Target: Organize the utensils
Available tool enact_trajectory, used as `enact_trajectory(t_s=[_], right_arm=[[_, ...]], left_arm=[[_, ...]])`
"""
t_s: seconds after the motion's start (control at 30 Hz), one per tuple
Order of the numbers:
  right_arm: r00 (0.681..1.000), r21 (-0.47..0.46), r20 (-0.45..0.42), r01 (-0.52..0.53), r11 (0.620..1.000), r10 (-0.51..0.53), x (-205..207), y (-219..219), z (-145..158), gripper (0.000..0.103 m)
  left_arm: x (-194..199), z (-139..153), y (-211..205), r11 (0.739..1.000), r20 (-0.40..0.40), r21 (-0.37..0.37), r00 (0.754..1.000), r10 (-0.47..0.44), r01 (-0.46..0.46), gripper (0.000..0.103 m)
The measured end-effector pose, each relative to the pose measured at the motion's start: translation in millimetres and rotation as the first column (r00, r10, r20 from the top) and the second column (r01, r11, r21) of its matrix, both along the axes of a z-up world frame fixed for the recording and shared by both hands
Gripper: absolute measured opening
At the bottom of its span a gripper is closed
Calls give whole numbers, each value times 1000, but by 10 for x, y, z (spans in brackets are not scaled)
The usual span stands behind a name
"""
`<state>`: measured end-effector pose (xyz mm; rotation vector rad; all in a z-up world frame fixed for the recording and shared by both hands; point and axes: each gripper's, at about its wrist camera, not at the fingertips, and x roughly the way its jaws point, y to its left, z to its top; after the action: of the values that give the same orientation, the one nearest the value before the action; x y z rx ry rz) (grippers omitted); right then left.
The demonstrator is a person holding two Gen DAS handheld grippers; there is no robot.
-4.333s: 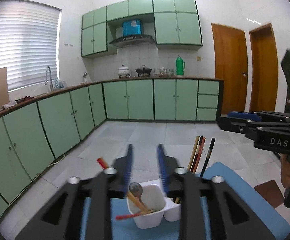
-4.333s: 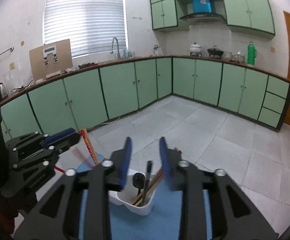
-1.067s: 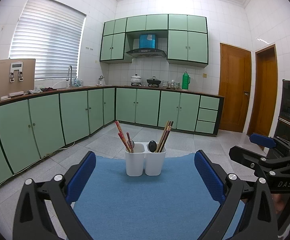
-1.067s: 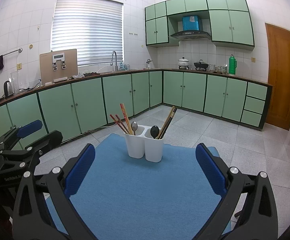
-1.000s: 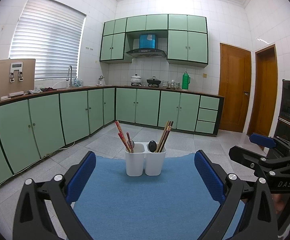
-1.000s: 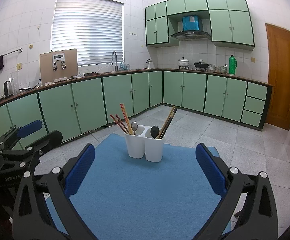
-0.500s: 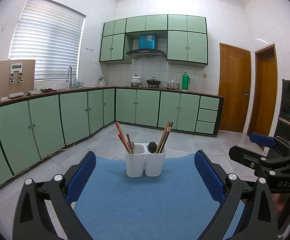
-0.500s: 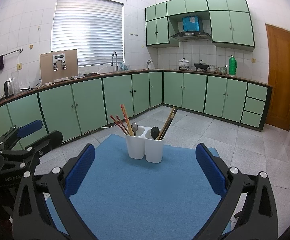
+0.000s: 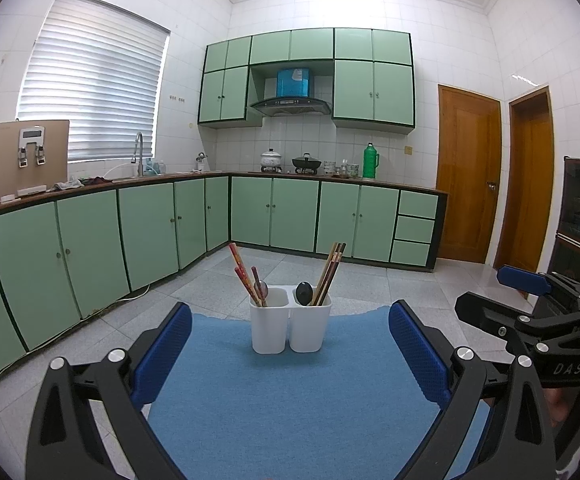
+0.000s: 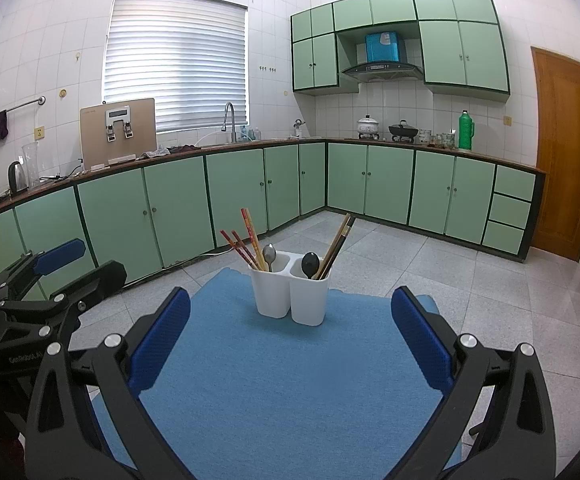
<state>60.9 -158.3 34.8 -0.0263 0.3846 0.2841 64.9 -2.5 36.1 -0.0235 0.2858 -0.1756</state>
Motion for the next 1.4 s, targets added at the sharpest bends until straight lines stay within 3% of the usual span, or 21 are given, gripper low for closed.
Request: enact_trajectory(t_s=[1.4], right_arm=[[1000, -3, -6, -2, 1000, 2, 46, -1, -27, 98]], left_arm=[[31, -19, 65, 1000, -9, -4, 1000, -11, 11, 97]])
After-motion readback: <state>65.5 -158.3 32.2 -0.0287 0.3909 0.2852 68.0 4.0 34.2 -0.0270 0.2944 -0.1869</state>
